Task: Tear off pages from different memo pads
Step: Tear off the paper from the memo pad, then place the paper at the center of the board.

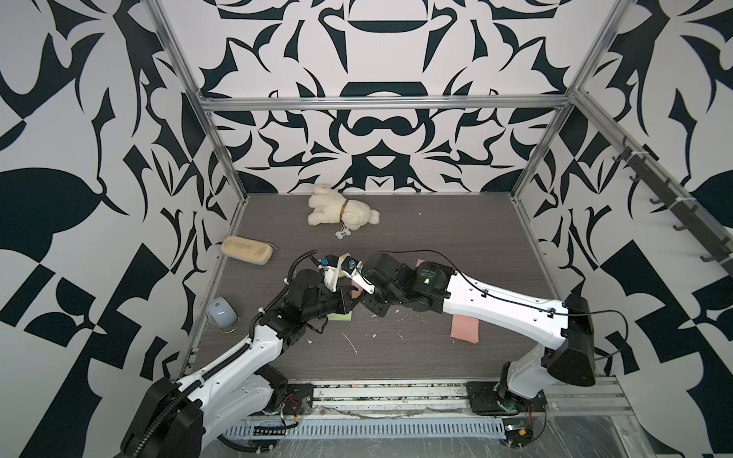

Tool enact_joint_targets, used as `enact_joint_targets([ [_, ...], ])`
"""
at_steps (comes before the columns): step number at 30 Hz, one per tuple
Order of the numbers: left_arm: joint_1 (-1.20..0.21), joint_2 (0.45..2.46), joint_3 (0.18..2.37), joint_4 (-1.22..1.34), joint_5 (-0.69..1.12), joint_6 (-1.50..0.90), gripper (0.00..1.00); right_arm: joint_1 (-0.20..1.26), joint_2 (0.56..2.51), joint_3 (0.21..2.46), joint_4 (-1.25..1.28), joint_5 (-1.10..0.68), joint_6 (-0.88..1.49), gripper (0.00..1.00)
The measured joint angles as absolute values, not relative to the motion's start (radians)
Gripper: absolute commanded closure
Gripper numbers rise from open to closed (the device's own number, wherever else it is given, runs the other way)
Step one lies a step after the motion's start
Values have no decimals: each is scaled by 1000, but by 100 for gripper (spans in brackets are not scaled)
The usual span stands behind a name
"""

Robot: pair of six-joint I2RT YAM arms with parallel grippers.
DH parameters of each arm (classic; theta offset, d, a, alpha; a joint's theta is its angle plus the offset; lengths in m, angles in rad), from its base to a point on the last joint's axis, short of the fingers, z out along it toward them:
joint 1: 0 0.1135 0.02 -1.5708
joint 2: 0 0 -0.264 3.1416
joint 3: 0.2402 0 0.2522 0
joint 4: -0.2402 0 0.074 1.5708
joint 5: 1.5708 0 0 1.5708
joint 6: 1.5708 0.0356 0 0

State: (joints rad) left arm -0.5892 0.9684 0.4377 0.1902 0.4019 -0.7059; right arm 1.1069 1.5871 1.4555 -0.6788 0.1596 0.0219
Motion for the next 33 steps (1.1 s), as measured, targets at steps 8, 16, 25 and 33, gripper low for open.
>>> enact_joint_targets([
  [8, -590, 970, 438, 190, 405, -706, 100, 1059, 1583, 1431, -631, 92, 79, 100],
  [16, -590, 970, 438, 190, 405, -706, 100, 1049, 1583, 1414, -617, 55, 104, 82],
  [25, -590, 990, 438, 189, 403, -707, 100, 1031, 1581, 1402, -600, 69, 133, 100],
  [33, -596, 1054, 438, 186, 416, -719, 100, 860, 1461, 1288, -571, 64, 179, 100],
])
